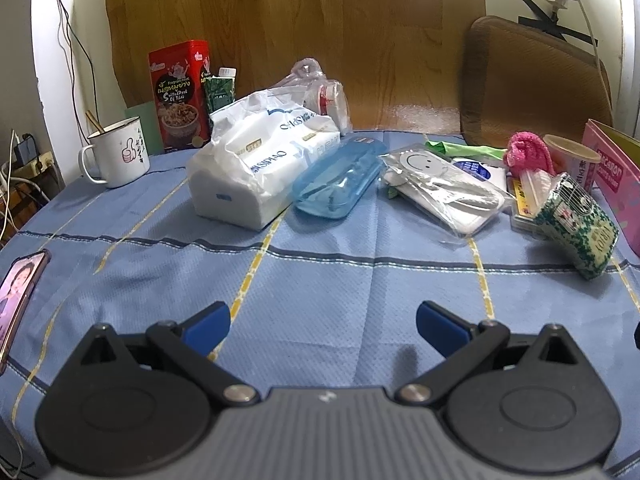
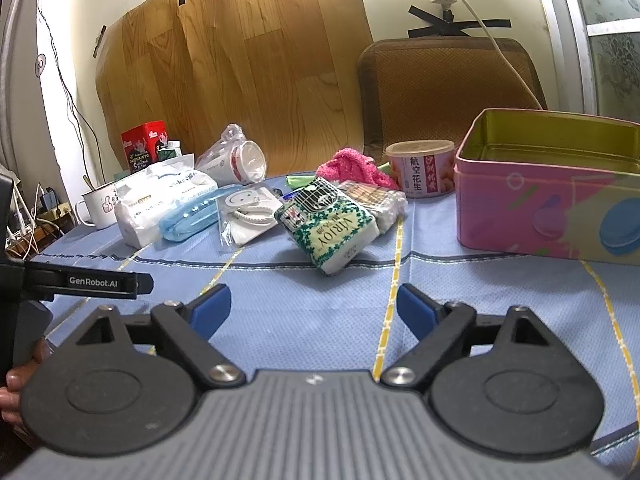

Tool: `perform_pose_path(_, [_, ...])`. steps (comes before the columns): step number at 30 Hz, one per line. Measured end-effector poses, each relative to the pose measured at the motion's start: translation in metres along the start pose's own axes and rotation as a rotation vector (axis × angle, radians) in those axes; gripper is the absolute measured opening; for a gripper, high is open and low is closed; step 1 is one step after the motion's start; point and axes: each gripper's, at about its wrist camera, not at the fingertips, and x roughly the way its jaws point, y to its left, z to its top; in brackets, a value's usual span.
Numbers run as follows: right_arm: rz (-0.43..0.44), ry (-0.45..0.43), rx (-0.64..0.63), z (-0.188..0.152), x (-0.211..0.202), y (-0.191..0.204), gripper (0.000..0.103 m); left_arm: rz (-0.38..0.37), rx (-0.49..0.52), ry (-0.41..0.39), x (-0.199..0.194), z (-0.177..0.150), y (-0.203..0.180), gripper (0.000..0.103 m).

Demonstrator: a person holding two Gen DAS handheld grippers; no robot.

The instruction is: Organize soft objects

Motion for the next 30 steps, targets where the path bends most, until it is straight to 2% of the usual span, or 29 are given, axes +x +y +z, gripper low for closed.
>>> perform_pose_path(9, [-0.006,0.006,-0.007,0.0,0.003,0.001,0.09,0.003,0.002,-0.009,0.006,0.001,0.001,0.103])
perform_pose_path(15, [-0.014,0.016,-0.014,0.001,0.007,0.001,0.083,-0.048,-0.001,-0.05,0.004,0.005,0.001,0.103])
perform_pose_path(20, [-0.022,0.02,-0.02,0.004,0.012,0.0,0.083,-0.114,0.013,-0.079,0.007,0.01,-0.006,0.103])
perform_pose_path(25, [-0.033,0.029,-0.051,0.019,0.025,-0.003,0.082,-0.142,0.016,-0.046,0.02,0.005,-0.011,0.103])
perform_pose_path(30, [-0.021,0.076,-0.107,0.033,0.046,-0.003,0.083,-0.183,-0.042,-0.019,0.025,0.005,0.001,0.103])
